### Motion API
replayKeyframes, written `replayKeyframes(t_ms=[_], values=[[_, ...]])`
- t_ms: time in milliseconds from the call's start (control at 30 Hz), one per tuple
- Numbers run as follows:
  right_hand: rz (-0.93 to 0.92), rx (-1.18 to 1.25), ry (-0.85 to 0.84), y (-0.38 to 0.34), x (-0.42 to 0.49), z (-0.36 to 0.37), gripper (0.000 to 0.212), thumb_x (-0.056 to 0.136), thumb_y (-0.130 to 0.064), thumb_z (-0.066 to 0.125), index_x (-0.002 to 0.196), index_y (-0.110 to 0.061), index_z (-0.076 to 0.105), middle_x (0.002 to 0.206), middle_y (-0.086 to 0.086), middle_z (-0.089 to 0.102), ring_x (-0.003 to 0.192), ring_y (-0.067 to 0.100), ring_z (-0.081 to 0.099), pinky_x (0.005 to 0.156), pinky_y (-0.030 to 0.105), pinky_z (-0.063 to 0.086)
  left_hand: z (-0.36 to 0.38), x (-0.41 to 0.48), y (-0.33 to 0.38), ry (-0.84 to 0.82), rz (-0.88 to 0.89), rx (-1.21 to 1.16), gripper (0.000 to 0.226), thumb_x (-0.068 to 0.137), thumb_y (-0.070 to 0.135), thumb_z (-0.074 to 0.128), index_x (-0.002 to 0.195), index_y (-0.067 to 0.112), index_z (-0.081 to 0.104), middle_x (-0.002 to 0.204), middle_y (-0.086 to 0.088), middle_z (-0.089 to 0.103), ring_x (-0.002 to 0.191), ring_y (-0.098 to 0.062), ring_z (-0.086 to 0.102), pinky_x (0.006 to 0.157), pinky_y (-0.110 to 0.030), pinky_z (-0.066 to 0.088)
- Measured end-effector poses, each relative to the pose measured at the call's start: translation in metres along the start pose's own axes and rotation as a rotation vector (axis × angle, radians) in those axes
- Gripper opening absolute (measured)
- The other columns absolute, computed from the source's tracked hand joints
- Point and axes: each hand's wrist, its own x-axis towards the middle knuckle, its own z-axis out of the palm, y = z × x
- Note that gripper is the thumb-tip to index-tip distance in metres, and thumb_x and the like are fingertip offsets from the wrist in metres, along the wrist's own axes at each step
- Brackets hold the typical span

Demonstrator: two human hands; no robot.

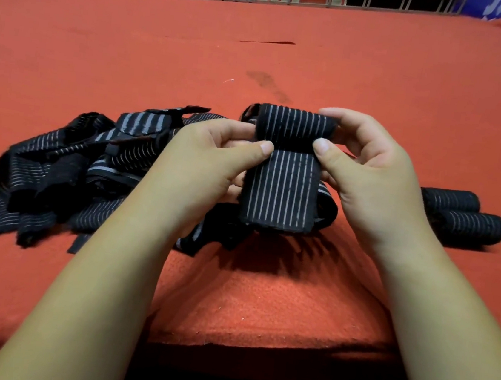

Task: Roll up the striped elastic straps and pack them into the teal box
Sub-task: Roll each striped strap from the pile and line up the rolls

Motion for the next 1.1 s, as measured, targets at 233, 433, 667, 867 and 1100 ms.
replayKeyframes(t_ms=[233,433,667,867,1100], values=[[-0.021,0.007,0.0,-0.008,-0.008,0.001,0.039,0.098,0.005,0.067,0.13,-0.017,0.068,0.119,-0.003,0.073,0.1,0.009,0.07,0.098,0.045,0.059,0.0,-0.012,0.011,0.068,0.054,0.134,0.031,0.101,0.026,0.075,0.131,0.031,0.075,0.093,0.009,0.079,0.076,-0.01,0.071,0.073,-0.033,0.062],[-0.025,0.076,-0.012,-0.018,-0.013,0.004,0.038,0.1,0.006,0.067,0.131,-0.018,0.068,0.122,-0.001,0.075,0.099,0.012,0.07,0.094,0.036,0.059,0.0,-0.024,0.023,0.083,0.1,0.125,0.024,0.103,0.039,0.073,0.125,0.031,0.079,0.109,0.005,0.083,0.097,-0.02,0.081,0.092,-0.048,0.066],[0.021,0.203,0.008,-0.022,-0.016,0.012,0.033,0.104,0.005,0.062,0.132,-0.013,0.061,0.123,0.004,0.076,0.109,0.017,0.074,0.09,0.033,0.062,0.001,-0.027,0.027,0.203,0.178,0.034,0.022,0.094,0.036,0.084,0.111,0.023,0.084,0.105,0.002,0.084,0.104,-0.021,0.08,0.101,-0.051,0.062],[-0.013,0.118,0.07,-0.023,-0.015,0.014,0.025,0.103,-0.003,0.068,0.124,-0.015,0.069,0.124,0.004,0.078,0.11,0.018,0.077,0.098,0.044,0.063,0.004,-0.029,0.035,0.233,0.258,0.11,0.018,0.097,0.027,0.081,0.115,0.027,0.083,0.099,0.003,0.084,0.096,-0.017,0.081,0.087,-0.039,0.067],[-0.023,0.043,0.104,-0.019,-0.015,0.019,0.021,0.1,-0.008,0.074,0.115,-0.023,0.076,0.111,-0.008,0.081,0.108,0.013,0.077,0.101,0.048,0.061,0.002,-0.025,0.025,0.236,0.24,0.12,0.017,0.101,0.026,0.077,0.116,0.025,0.083,0.101,0.005,0.084,0.094,-0.015,0.082,0.087,-0.04,0.067]])
